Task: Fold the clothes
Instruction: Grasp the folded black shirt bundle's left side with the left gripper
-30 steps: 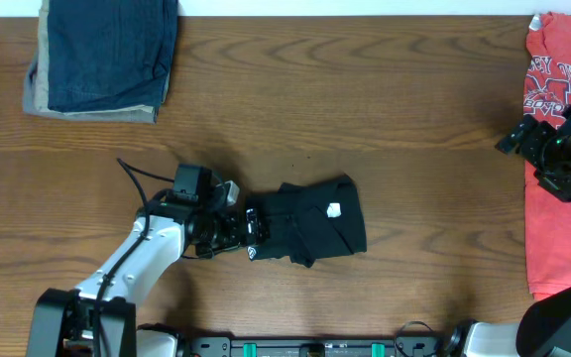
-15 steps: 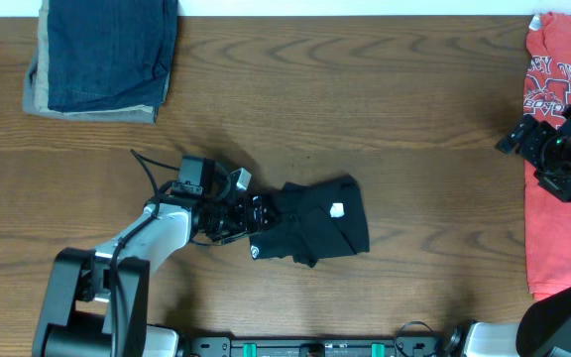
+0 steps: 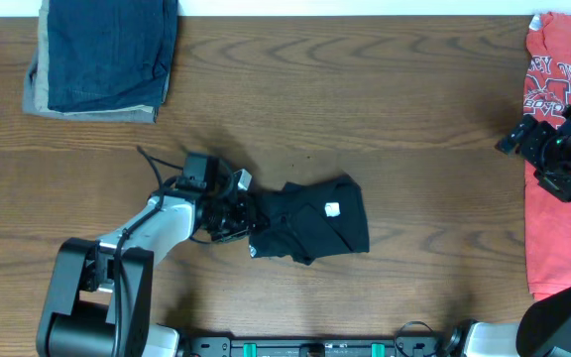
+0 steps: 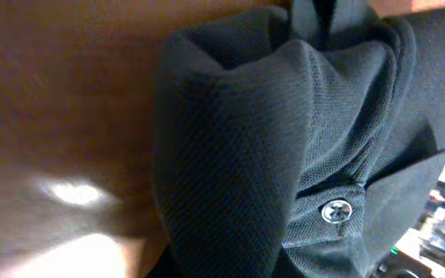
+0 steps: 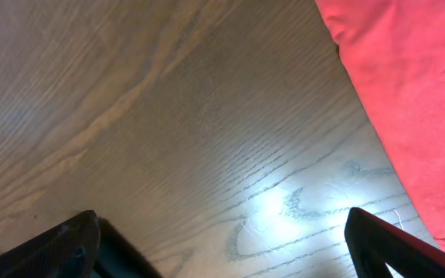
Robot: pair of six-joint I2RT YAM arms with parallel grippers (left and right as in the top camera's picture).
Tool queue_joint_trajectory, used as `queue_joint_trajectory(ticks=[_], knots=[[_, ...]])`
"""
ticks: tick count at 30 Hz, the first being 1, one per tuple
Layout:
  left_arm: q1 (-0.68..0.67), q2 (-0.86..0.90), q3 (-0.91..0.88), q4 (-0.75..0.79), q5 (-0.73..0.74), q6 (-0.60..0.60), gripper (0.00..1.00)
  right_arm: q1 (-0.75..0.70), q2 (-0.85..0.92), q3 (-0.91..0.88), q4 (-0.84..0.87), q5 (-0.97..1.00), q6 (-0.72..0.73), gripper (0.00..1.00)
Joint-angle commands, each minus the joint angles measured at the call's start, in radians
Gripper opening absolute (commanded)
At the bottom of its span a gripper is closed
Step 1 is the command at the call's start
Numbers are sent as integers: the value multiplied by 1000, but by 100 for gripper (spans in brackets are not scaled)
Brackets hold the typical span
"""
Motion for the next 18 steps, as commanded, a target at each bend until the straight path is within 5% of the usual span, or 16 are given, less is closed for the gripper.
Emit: queue_joint_trajectory(ticks=[1, 5, 18], knots=[[6, 21, 87, -33, -174, 87, 6, -7, -17, 2, -1, 6, 11, 99], [6, 22, 183, -79, -225, 269, 6, -7, -17, 2, 0, 6, 11, 99], [37, 22, 410, -34, -436, 372, 6, -7, -17, 2, 0, 6, 11, 99]])
